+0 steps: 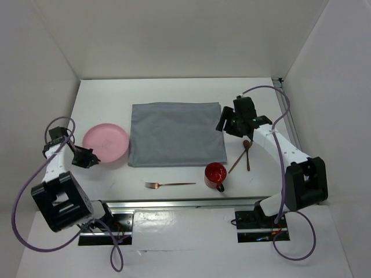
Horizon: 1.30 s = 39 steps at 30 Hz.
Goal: Set the dinner table for one person
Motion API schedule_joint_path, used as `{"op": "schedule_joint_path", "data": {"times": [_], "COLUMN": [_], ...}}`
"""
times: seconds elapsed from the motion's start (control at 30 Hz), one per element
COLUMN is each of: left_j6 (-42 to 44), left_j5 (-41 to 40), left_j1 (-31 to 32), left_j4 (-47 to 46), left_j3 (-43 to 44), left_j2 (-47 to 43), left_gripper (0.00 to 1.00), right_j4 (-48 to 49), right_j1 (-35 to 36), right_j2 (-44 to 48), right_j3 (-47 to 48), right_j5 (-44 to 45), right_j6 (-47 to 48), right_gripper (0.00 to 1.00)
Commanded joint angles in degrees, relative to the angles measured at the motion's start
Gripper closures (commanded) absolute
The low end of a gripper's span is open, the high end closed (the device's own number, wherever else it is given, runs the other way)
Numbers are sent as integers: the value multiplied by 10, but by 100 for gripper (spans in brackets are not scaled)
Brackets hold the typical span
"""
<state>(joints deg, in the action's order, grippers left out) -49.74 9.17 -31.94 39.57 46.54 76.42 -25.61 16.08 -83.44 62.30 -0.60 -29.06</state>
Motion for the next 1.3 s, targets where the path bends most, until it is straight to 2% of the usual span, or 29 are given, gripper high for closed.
{"op": "schedule_joint_path", "data": {"times": [0.0, 0.1, 0.17, 0.2, 0.23, 0.27, 0.3, 0.4, 0.5, 0.67, 0.8, 0.9, 1.07, 1.27], "left_j6": [-11, -28, -15, 5, 14, 26, 39, 59, 59, 59, 64, 64, 64, 64], "left_j5": [-12, -57, -57, -24, -15, -10, -10, -33, -33, -26, -26, -26, -26, -26], "left_j1": [33, 93, 132, 176, 201, 265, 297, 403, 459, 486, 497, 497, 497, 497], "left_j4": [1, 1, -47, -64, -59, -51, -35, 2, 2, 13, 2, -7, -19, -20], "left_j3": [59, 100, 121, 134, 157, 214, 250, 355, 421, 474, 460, 441, 435, 406], "left_j2": [-82, -117, -125, -110, -85, -19, 19, 137, 223, 320, 350, 363, 395, 389], "left_gripper": [100, 100, 100, 100, 100, 100, 100, 100, 100, 100, 100, 100, 100, 100], "right_j4": [4, -13, -21, -27, -27, -27, -33, -56, -82, -104, -131, -146, -135, -131], "right_j1": [-10, -10, -10, -10, -10, -15, -15, -29, -35, -40, -46, -46, -46, -35], "right_j2": [58, 71, 71, 78, 86, 99, 107, 123, 134, 154, 159, 146, 165, 215], "right_j3": [-38, -61, -68, -76, -76, -85, -92, -92, -80, -80, -74, -74, -116, -141], "right_j5": [17, 17, 28, 28, 36, 41, 48, 72, 108, 90, 91, 33, -43, -103], "right_j6": [1, -5, -10, -15, -20, -21, -28, -43, -50, -3, -25, 3, 14, -21], "right_gripper": [29, 29, 29, 29, 29, 29, 29, 29, 30, 30, 36, 36, 26, 26]}}
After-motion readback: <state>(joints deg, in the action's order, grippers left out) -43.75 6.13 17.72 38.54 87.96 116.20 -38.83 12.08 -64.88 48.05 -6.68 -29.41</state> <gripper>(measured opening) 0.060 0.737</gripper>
